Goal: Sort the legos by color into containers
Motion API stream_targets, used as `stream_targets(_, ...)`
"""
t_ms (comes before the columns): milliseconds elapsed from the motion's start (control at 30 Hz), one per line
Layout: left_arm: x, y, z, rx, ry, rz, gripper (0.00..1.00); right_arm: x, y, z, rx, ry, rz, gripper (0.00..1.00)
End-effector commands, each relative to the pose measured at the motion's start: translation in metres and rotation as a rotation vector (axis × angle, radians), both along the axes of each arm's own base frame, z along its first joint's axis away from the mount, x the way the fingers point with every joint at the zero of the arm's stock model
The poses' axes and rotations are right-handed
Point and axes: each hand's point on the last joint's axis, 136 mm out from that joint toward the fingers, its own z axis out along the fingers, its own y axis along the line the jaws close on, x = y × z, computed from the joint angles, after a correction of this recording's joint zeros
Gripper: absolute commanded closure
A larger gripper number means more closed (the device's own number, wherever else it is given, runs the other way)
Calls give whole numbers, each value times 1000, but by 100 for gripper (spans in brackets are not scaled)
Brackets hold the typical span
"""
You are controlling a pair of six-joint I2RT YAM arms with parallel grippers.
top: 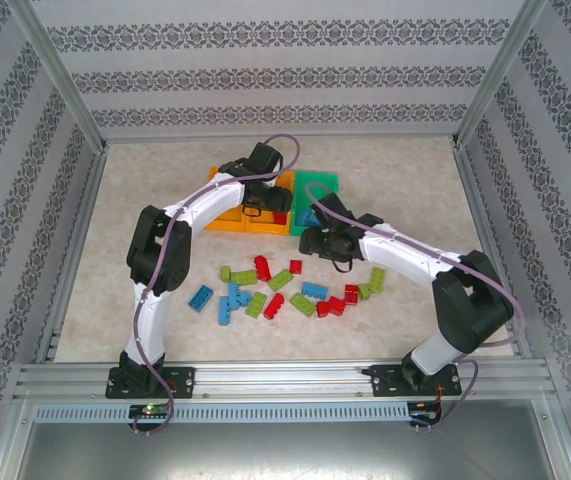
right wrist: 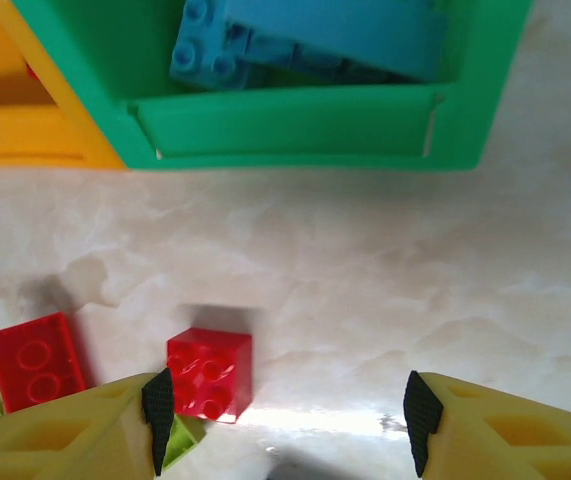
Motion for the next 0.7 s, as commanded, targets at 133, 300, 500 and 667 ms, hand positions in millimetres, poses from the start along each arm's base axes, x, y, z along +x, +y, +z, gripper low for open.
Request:
stream_targets(133, -5, 24, 34, 28, -47, 104, 0, -6, 35, -13, 12, 34, -29, 36)
stream_targets(300, -8, 41, 53, 31, -76, 157, 1, -9, 50, -21, -33, 57, -7, 36)
stream_targets(500, -21, 69, 42, 79, -36, 208, 1, -14, 50, -39, -64, 100, -7, 38)
stream_targets(667, -30, 92, 20, 81, 27, 254, 1, -15, 50, -48, -99, 119, 9, 40)
